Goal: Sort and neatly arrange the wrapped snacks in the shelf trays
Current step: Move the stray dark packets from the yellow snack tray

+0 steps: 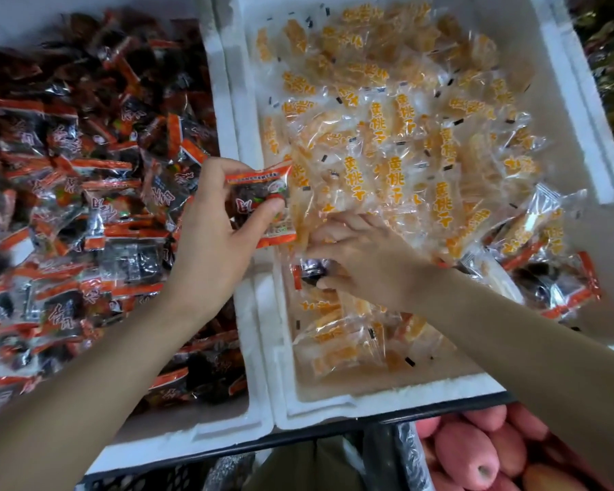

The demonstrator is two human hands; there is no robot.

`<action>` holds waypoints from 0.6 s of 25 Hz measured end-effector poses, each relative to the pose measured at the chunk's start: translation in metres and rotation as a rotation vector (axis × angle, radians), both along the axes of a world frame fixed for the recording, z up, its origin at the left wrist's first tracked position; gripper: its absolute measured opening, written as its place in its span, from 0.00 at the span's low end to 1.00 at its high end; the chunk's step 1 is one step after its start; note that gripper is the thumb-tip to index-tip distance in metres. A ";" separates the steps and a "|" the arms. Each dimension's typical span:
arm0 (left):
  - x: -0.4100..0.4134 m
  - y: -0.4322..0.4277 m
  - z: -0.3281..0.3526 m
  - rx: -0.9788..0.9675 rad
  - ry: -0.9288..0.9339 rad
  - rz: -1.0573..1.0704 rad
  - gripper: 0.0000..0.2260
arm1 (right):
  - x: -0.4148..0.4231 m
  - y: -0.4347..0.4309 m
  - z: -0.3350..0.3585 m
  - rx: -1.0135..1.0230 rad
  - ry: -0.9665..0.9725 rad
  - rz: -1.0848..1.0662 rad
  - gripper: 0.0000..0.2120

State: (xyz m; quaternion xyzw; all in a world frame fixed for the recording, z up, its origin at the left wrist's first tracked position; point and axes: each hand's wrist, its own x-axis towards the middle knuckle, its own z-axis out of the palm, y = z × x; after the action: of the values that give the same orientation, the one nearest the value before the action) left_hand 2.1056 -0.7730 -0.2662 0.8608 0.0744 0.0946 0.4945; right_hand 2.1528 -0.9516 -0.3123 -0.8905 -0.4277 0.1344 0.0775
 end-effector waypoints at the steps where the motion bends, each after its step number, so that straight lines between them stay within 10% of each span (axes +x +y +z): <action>1: -0.001 0.001 -0.001 0.008 0.005 -0.003 0.12 | 0.004 0.003 0.003 -0.040 -0.067 -0.007 0.20; 9: -0.009 0.006 -0.010 -0.003 0.037 -0.024 0.13 | 0.033 -0.012 0.012 0.041 -0.332 -0.344 0.22; 15: -0.015 0.006 -0.017 -0.024 0.050 -0.023 0.12 | 0.018 -0.009 0.000 0.082 0.056 -0.077 0.16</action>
State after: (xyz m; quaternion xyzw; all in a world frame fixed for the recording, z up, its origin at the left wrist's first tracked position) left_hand 2.0910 -0.7668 -0.2832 0.8577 0.0778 0.0663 0.5039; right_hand 2.1703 -0.9608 -0.3124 -0.8983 -0.3957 0.1386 0.1313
